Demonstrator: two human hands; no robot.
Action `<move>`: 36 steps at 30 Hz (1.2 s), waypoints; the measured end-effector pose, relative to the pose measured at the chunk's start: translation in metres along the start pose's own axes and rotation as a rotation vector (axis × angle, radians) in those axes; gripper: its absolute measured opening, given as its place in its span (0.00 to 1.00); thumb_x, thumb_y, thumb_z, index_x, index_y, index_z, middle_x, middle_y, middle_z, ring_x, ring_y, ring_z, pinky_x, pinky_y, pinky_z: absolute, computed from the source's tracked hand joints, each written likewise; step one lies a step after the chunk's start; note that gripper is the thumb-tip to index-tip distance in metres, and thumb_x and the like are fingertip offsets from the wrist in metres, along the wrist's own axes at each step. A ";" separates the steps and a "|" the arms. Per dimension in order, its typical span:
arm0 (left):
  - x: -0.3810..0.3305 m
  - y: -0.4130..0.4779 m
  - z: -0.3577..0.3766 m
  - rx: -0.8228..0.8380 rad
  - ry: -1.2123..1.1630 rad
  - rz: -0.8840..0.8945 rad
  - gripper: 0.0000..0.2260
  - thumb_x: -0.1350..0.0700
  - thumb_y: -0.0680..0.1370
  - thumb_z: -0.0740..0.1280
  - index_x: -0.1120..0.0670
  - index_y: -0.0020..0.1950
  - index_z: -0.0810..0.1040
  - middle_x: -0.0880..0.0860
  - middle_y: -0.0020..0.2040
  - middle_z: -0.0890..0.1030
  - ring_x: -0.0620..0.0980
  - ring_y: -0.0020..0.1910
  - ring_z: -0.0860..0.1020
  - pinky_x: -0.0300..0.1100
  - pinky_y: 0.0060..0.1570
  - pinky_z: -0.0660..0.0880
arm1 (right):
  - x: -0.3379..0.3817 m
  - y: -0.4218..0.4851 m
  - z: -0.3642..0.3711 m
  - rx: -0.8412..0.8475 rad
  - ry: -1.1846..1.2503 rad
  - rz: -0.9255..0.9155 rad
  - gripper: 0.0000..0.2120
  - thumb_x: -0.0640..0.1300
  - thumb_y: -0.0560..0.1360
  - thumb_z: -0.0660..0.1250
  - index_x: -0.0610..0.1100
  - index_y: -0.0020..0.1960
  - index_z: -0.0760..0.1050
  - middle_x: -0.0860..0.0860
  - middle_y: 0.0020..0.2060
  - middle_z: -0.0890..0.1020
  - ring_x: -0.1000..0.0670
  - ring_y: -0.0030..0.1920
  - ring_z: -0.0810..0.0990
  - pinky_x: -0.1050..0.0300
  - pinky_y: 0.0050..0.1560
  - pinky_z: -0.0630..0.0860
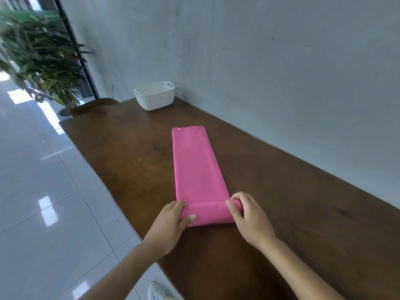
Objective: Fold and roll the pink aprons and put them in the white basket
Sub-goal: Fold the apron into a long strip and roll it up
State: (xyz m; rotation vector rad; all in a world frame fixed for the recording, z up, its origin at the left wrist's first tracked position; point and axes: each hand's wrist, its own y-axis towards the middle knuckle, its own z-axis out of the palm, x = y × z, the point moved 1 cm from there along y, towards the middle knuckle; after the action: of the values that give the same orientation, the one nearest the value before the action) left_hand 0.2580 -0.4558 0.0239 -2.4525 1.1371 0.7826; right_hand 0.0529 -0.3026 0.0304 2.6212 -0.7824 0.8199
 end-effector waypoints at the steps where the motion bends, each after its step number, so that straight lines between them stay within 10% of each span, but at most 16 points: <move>1: 0.001 0.000 -0.002 0.029 -0.039 -0.025 0.20 0.34 0.81 0.56 0.47 0.61 0.72 0.44 0.54 0.77 0.44 0.52 0.76 0.44 0.55 0.78 | 0.000 -0.004 0.000 0.013 0.005 -0.004 0.19 0.69 0.78 0.51 0.58 0.56 0.70 0.62 0.53 0.75 0.61 0.52 0.76 0.69 0.41 0.72; 10: 0.006 -0.005 -0.016 0.194 -0.313 -0.225 0.15 0.37 0.80 0.61 0.46 0.55 0.77 0.48 0.52 0.82 0.47 0.50 0.82 0.46 0.55 0.81 | 0.005 -0.038 0.006 0.062 0.119 0.003 0.27 0.69 0.77 0.58 0.59 0.73 0.63 0.67 0.66 0.69 0.63 0.65 0.70 0.71 0.57 0.67; 20: -0.007 -0.019 0.001 -0.245 -0.160 -0.139 0.22 0.36 0.80 0.60 0.46 0.70 0.69 0.43 0.65 0.71 0.42 0.59 0.73 0.36 0.58 0.77 | 0.014 -0.006 0.003 0.192 0.265 0.250 0.25 0.67 0.78 0.60 0.52 0.66 0.71 0.57 0.59 0.77 0.55 0.57 0.74 0.60 0.48 0.71; 27: 0.005 -0.016 0.004 -0.269 -0.065 -0.047 0.28 0.38 0.79 0.65 0.43 0.77 0.64 0.42 0.72 0.69 0.42 0.67 0.69 0.40 0.66 0.73 | 0.014 0.028 0.005 0.208 0.208 0.357 0.25 0.73 0.74 0.59 0.54 0.57 0.71 0.53 0.49 0.81 0.50 0.46 0.81 0.52 0.46 0.79; 36: 0.011 0.001 -0.006 -0.161 -0.037 -0.107 0.24 0.37 0.81 0.61 0.46 0.75 0.68 0.42 0.63 0.74 0.43 0.60 0.74 0.39 0.61 0.75 | 0.034 0.033 0.003 0.097 -0.203 0.092 0.22 0.69 0.79 0.44 0.57 0.61 0.65 0.54 0.51 0.76 0.56 0.44 0.77 0.63 0.32 0.69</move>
State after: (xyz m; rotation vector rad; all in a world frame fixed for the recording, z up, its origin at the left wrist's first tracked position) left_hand 0.2655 -0.4658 0.0222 -2.5935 0.9552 0.9155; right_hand 0.0586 -0.3439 0.0517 2.8054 -0.9447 0.6361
